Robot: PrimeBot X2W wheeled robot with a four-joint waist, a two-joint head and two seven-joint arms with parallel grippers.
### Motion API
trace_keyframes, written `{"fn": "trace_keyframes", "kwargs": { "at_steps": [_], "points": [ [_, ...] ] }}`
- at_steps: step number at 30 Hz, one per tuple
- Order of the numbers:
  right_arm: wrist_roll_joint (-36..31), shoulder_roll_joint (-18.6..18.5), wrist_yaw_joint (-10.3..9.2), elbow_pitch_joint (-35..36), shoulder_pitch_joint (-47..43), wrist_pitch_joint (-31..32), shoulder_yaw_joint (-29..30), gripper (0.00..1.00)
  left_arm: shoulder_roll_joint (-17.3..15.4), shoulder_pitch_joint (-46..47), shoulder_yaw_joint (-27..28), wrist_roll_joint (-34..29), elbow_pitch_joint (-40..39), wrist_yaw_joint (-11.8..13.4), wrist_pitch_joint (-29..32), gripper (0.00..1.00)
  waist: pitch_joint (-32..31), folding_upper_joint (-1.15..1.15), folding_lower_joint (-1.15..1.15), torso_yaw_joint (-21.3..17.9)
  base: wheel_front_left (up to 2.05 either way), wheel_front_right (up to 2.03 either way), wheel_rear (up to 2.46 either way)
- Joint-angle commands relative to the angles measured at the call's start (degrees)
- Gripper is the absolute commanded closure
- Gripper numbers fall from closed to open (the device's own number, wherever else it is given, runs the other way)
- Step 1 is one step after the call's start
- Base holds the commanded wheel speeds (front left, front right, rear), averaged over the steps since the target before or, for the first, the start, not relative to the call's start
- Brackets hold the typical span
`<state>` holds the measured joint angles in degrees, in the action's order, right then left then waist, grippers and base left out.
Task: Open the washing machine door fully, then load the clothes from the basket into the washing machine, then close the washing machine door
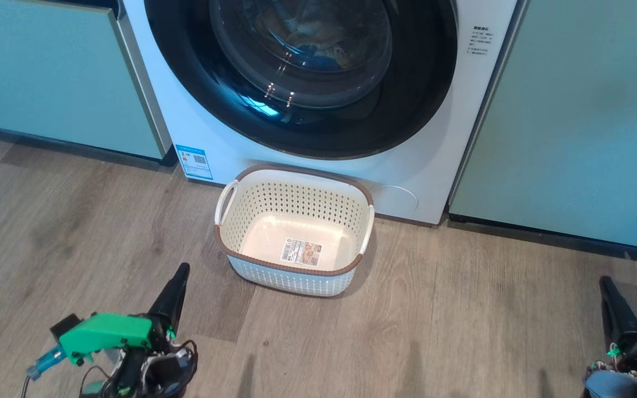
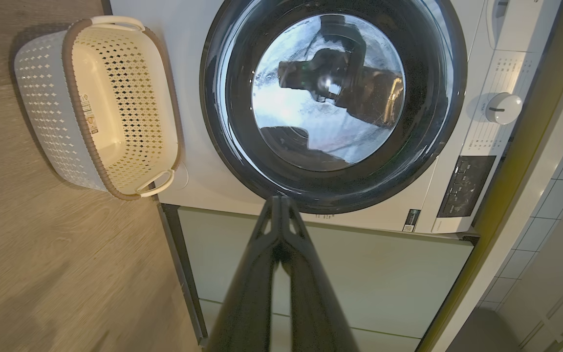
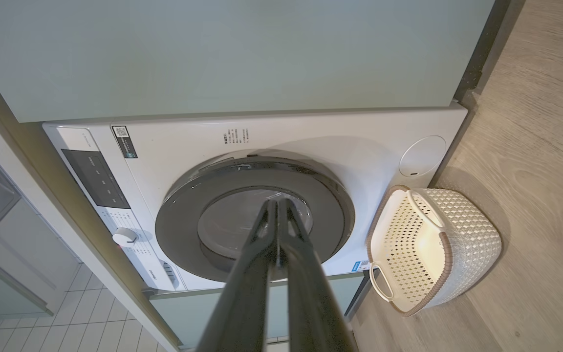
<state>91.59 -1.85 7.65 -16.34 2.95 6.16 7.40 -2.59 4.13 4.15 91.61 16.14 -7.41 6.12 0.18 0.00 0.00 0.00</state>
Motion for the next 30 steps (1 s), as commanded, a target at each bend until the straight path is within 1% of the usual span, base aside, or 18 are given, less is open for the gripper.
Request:
{"fn": "trace_keyframes", "kwargs": {
  "at_steps": [1,30],
  "points": [
    [0.6,-1.0,-0.16,2.3,3.2,0.3,-0.9,1.0,-0.3,2.1,2.4,0.5,-2.1,-0.1,0.4,1.0,0.0,0.0,0.0,0.0,0.0,0.0,0.0],
    [0.6,-1.0,-0.16,2.3,3.2,0.3,-0.9,1.0,-0.3,2.1,2.4,0.5,-2.1,-0.1,0.4,1.0,0.0,0.0,0.0,0.0,0.0,0.0,0.0]
  ]
}}
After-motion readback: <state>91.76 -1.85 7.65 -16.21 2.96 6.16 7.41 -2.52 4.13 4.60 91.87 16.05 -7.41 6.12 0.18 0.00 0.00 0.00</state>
